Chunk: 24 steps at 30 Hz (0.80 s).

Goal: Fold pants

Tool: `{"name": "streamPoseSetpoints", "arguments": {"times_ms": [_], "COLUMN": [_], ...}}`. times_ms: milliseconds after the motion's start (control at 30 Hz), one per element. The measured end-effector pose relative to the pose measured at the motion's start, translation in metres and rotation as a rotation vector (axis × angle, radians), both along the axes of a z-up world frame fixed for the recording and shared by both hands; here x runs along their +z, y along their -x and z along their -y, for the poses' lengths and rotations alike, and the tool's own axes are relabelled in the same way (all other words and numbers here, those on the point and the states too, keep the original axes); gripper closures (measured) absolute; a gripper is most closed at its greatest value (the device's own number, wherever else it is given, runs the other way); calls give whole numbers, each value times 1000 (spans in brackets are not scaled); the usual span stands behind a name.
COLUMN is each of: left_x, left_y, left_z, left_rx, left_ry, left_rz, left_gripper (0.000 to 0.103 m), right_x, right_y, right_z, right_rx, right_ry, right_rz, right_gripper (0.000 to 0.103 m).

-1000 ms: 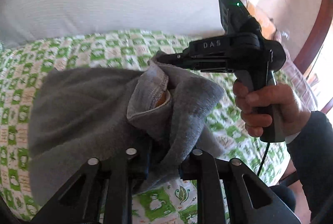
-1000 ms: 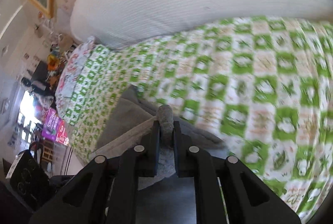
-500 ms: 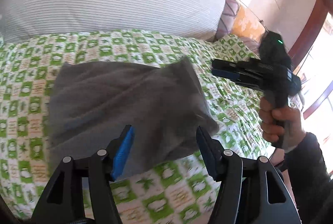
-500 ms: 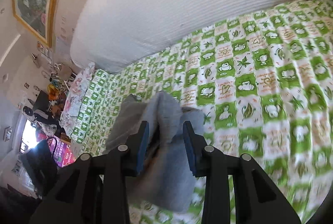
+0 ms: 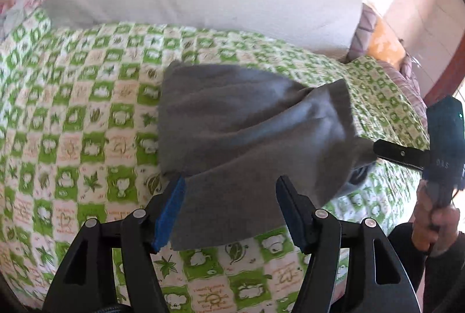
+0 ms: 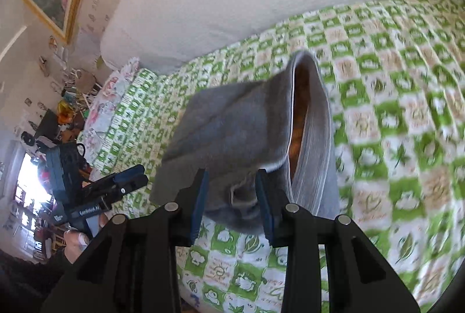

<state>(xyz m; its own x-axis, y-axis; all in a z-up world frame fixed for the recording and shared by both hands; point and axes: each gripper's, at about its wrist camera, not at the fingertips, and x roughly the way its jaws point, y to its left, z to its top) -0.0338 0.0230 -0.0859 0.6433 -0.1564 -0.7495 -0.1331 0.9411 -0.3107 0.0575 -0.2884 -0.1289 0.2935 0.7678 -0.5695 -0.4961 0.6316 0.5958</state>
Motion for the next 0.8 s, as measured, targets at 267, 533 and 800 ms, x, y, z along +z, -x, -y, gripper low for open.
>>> {"name": "streamPoseSetpoints", "arguments": {"times_ms": [267,533,800], "left_x": [2,-26,13], "left_y": [-22,-22,-33], "left_z": [23,52,27], "left_rx": [-67,-135,-121], "left_ry": [9,-48,-6], "left_rz": [-12,-89,-44], "left_gripper": [37,37,36], "right_x": [19,-28,1], "right_y": [-1,0,3], "right_z": [-11,26,40], "right_rx": [14,-50,-152], "right_ry": [16,133,141], "right_rz": [43,-86,5], "right_gripper": [97,97,77]}}
